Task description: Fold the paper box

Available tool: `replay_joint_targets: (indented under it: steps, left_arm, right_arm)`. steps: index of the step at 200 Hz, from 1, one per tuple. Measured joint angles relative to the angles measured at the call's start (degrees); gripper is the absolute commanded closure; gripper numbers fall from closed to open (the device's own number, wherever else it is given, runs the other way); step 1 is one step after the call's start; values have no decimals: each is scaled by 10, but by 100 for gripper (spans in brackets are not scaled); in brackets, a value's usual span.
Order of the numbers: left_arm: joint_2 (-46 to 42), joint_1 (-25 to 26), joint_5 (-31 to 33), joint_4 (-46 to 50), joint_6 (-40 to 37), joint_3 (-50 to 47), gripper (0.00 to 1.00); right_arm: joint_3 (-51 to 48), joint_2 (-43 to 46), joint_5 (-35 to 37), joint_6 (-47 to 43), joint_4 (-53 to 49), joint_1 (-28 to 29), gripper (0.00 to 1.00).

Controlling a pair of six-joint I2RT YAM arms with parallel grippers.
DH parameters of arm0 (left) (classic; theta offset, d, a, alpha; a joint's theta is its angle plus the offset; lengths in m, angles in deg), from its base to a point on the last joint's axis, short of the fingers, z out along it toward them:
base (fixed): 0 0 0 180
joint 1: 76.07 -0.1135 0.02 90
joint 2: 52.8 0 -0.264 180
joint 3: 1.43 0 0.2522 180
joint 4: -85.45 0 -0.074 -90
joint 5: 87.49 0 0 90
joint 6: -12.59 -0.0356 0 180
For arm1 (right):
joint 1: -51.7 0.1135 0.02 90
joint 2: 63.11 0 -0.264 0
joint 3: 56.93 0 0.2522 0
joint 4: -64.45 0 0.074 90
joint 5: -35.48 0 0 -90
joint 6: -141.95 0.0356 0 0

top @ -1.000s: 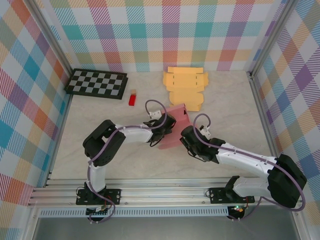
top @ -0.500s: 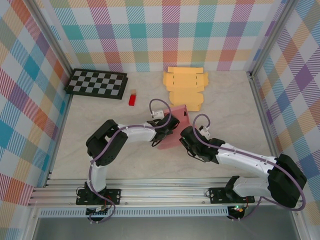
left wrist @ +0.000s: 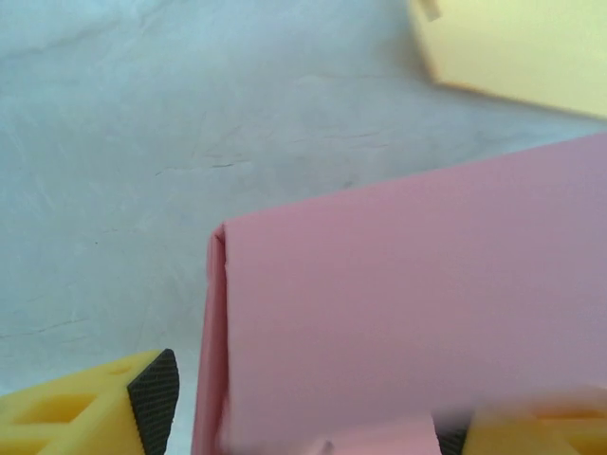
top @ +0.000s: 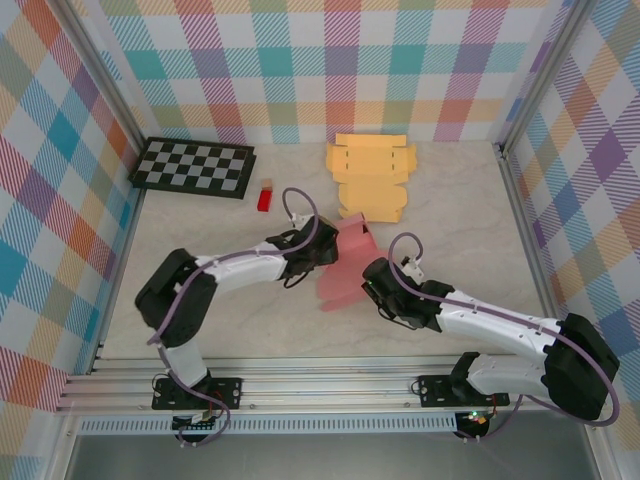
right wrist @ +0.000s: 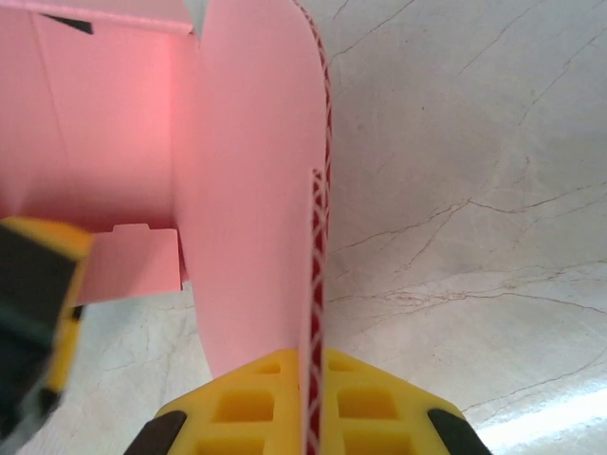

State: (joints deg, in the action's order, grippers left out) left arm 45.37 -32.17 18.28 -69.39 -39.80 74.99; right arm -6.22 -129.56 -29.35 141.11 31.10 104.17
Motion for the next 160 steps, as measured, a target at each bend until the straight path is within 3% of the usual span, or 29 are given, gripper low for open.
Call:
replay_joint_targets:
  steps: [40,71,118,160]
  left_arm:
    - [-152,-43,-94,-49,-60,-73,30]
    - [-213,-55,-146,-93,-132,-146,32]
    - [-160,-58,-216,-192,-179,-225,32]
    - [-75,-58,-201,-284,-172,-222,31]
  right_arm:
    - [0,0,2,0,-3,0,100]
    - [0,0,3,-1,-7,0,100]
    - [0,-3,3,-8,-7,0,100]
    - [3,-14,-2,-14,-7,0,100]
